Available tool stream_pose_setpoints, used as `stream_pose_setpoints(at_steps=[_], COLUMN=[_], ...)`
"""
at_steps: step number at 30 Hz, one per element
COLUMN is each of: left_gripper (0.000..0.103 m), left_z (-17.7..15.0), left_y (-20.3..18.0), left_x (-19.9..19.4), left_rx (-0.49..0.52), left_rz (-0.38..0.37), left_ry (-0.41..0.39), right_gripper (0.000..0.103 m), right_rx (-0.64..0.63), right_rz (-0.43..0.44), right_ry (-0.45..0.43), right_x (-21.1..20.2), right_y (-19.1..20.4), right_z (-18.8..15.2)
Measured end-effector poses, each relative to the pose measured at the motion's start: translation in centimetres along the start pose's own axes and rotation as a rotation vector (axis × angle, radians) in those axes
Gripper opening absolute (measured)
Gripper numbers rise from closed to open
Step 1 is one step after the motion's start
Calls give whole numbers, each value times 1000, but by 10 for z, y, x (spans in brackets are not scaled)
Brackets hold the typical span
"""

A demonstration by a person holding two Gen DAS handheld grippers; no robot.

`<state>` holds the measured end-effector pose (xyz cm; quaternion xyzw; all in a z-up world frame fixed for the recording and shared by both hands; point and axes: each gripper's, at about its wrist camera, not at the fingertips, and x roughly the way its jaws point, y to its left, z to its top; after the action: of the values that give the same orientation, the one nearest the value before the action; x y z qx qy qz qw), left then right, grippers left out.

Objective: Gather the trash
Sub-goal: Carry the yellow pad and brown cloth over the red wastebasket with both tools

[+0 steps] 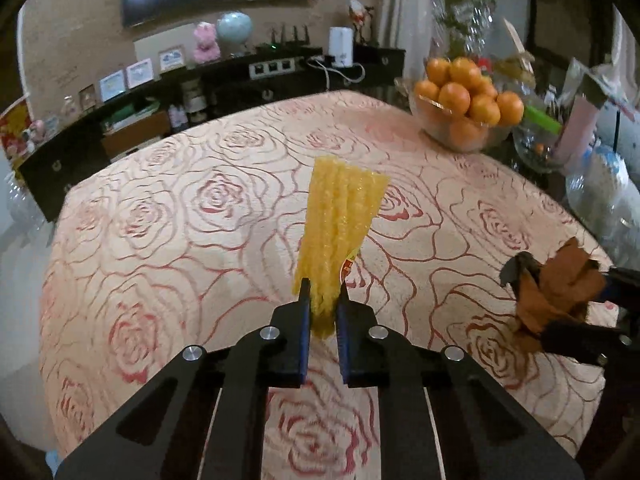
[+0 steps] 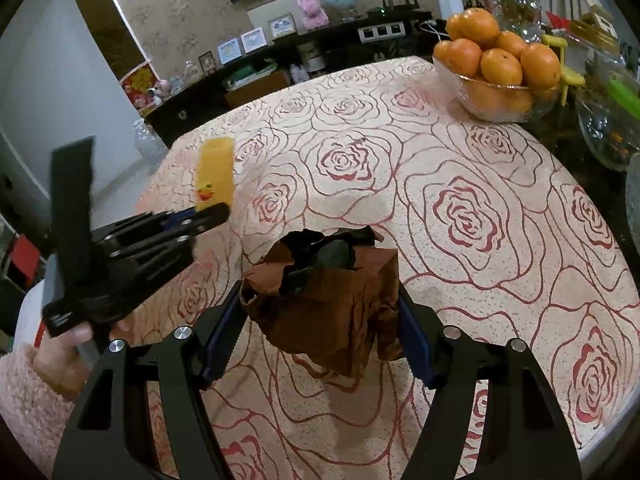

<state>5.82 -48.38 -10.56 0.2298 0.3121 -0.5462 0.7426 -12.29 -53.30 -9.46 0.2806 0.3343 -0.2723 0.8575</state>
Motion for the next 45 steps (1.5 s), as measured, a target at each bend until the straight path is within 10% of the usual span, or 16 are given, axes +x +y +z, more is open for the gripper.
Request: stream_pose_setpoints(at_steps=[45], left_gripper=[11], left_z=[-155], left_y=[121], left_x=[-280], left_rx=[-412], left_rz=[506], left_ry=[-179], right_gripper=[68], right_rx=[-274], right_rz=[126], right_ry=[-128], right_x=[-15], right_y=[128], right_z=[-22])
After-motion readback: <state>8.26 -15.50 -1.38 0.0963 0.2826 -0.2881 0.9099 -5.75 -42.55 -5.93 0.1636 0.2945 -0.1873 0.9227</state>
